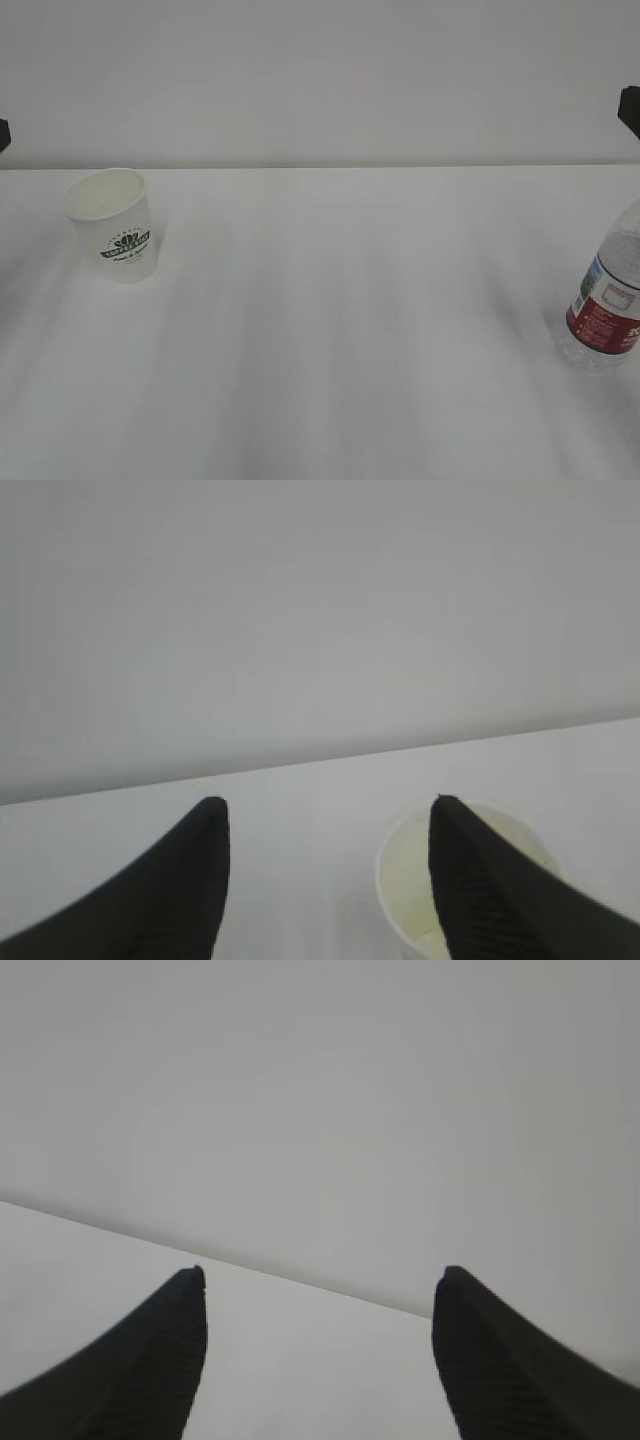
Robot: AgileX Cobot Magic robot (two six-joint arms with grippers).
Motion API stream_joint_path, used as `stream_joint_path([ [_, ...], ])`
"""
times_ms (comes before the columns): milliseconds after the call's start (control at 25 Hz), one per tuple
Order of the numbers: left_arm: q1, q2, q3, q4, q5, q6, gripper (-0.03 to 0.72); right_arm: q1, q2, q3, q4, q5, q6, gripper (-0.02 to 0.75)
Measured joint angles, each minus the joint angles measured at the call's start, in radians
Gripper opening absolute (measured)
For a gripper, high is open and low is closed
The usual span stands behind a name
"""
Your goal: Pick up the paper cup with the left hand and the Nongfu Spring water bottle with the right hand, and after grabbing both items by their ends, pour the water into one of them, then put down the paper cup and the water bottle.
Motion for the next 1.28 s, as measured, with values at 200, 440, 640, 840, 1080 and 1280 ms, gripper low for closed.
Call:
stream_joint_path([
  [200, 0.0, 0.049, 0.002, 0.0, 0.004, 0.0, 0.461, 0.0, 0.002, 0.03, 0.0, -0.006, 0.0, 0.534],
  [440, 0.0, 0.063, 0.067, 0.0, -0.032, 0.0, 0.461, 0.0, 0.0, 0.13, 0.037, -0.037, 0.0, 0.535],
  [640, 0.0, 0.063, 0.142, -0.004, -0.082, 0.0, 0.461, 0.0, -0.074, 0.212, 0.064, -0.046, 0.0, 0.535],
  [840, 0.0, 0.063, 0.193, -0.034, -0.139, 0.0, 0.461, 0.0, -0.118, 0.271, 0.082, -0.037, 0.0, 0.534],
  [1080, 0.0, 0.086, 0.25, -0.052, -0.217, -0.01, 0.461, 0.0, -0.124, 0.278, 0.113, -0.01, 0.0, 0.535],
  [1280, 0.0, 0.175, 0.297, -0.052, -0.352, -0.05, 0.461, 0.0, -0.126, 0.311, 0.144, -0.019, 0.0, 0.535],
])
